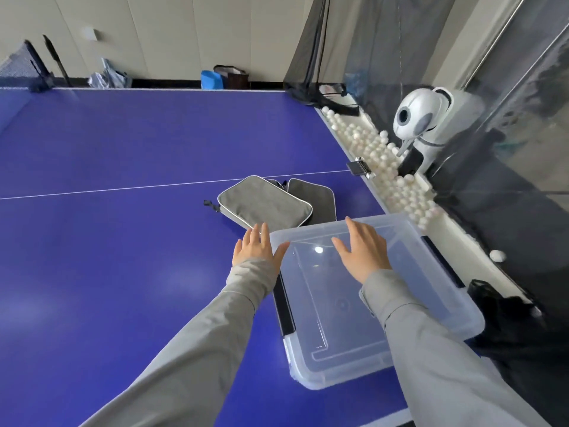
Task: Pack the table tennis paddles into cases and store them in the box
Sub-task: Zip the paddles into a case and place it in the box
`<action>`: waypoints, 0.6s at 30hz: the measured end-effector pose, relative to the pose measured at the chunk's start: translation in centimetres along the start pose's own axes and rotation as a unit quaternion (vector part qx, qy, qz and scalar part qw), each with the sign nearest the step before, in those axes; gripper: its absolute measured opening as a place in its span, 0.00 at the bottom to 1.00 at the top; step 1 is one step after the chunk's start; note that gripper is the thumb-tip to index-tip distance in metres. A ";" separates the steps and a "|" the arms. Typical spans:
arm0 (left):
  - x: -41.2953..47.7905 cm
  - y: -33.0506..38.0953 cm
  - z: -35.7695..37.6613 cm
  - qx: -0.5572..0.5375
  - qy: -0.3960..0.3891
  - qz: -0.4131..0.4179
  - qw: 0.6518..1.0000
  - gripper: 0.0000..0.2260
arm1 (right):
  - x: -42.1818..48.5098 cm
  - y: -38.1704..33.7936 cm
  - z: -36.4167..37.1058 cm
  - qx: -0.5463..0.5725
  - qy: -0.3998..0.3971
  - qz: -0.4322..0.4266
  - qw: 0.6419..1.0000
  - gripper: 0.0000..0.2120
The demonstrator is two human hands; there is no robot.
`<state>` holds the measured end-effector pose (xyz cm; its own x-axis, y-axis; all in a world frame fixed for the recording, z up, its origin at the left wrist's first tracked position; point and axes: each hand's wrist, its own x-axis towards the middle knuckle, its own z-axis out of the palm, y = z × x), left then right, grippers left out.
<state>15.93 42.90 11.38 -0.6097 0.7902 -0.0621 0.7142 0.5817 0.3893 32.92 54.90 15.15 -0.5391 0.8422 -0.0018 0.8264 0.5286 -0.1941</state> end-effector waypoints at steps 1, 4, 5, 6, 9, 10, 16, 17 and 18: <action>0.5 0.3 0.4 -0.009 -0.004 -0.007 1.000 0.32 | 1.0 0.2 0.2 0.006 -0.002 0.001 1.000 0.27; 2.1 1.2 1.7 -0.026 -0.035 -0.057 0.997 0.32 | 4.6 0.4 0.8 0.003 -0.009 -0.003 1.000 0.26; 2.4 1.5 2.1 -0.029 -0.043 -0.079 0.995 0.32 | 6.0 0.4 0.9 0.005 -0.013 -0.005 1.000 0.26; 2.8 1.8 2.4 -0.032 -0.050 -0.103 0.993 0.32 | 7.3 0.3 1.1 0.009 -0.019 -0.007 1.000 0.26; 3.4 2.4 3.3 -0.037 -0.057 -0.162 0.984 0.28 | 11.8 -0.2 2.0 0.019 -0.046 -0.019 0.999 0.25; 3.4 2.5 3.6 -0.038 -0.047 -0.174 0.983 0.27 | 13.3 -0.4 2.4 0.024 -0.061 -0.022 0.998 0.25; 3.8 2.2 4.3 -0.040 -0.017 -0.215 0.976 0.21 | 20.4 -1.3 5.8 0.042 -0.178 -0.020 0.983 0.27; 3.9 2.2 4.4 -0.043 -0.015 -0.222 0.974 0.20 | 21.2 -1.3 6.5 0.044 -0.193 -0.015 0.980 0.28; 3.9 2.2 4.5 -0.043 -0.012 -0.227 0.973 0.21 | 22.0 -1.3 7.2 0.049 -0.206 -0.004 0.977 0.29</action>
<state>16.64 48.09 7.89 -0.8466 0.4606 -0.2667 0.3416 0.8545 0.3914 18.80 71.91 8.26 -0.5826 0.7126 -0.3909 0.8127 0.5060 -0.2887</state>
